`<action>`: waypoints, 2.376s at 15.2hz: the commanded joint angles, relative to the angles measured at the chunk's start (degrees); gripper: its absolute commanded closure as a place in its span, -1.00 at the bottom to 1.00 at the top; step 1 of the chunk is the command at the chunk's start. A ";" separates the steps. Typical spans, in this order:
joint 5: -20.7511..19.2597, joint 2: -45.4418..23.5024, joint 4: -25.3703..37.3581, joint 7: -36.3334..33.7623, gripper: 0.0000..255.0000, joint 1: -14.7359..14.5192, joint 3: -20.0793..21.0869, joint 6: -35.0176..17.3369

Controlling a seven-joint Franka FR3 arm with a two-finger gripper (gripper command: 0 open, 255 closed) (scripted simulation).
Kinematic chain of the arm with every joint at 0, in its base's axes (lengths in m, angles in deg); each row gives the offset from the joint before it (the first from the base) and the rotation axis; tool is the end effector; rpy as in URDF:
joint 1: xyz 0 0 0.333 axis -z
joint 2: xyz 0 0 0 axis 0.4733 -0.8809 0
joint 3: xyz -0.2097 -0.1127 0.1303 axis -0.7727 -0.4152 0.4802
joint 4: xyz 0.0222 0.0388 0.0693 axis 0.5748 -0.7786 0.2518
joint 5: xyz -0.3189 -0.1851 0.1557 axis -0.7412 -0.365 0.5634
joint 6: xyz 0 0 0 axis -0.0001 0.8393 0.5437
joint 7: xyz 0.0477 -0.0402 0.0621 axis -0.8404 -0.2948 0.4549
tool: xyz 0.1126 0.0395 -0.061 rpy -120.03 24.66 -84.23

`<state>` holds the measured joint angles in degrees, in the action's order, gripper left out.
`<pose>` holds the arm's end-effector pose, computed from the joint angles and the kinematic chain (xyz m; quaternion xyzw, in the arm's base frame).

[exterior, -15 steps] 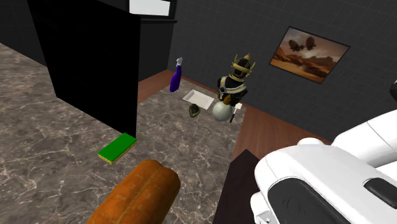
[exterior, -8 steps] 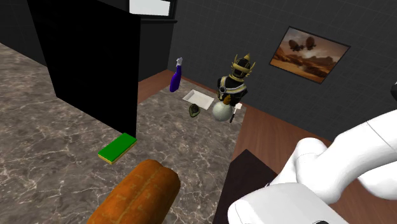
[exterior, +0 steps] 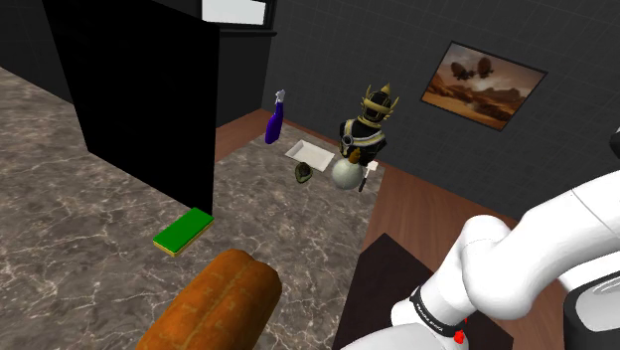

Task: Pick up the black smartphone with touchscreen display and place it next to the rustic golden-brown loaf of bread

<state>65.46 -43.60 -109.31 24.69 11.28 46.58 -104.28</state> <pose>0.0610 0.5430 0.4482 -0.9762 -0.1908 -0.1001 0.0232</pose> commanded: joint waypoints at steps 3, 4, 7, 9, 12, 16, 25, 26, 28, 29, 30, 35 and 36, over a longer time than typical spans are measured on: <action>-0.32 -0.56 -2.70 -0.62 1.00 0.36 1.12 -3.16; -0.47 -0.77 -3.31 -0.83 1.00 0.51 1.48 -3.92; -1.05 -1.54 -5.08 -1.56 1.00 1.09 2.68 -6.23; -1.57 -2.16 -6.19 -2.14 1.00 1.60 3.61 -7.78; -2.58 -3.29 -7.77 -3.19 1.00 2.57 5.21 -10.10; -4.52 -5.21 -9.72 -5.00 1.00 4.41 7.86 -13.19; -12.62 -11.73 -12.91 -11.61 1.00 11.73 16.73 -18.97; -12.63 -11.73 -12.91 -11.62 1.00 11.73 16.72 -18.97; -12.62 -11.73 -12.91 -11.61 1.00 11.72 16.72 -18.97; -12.63 -11.73 -12.91 -11.62 1.00 11.73 16.72 -18.97; -12.63 -11.73 -12.91 -11.62 1.00 11.73 16.72 -18.97; -12.63 -11.73 -12.91 -11.62 -1.00 11.73 16.72 -18.97; -12.63 -11.73 -12.91 -11.62 -1.00 11.73 16.72 -18.97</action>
<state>52.83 -55.33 -122.22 13.08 23.00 63.31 -123.25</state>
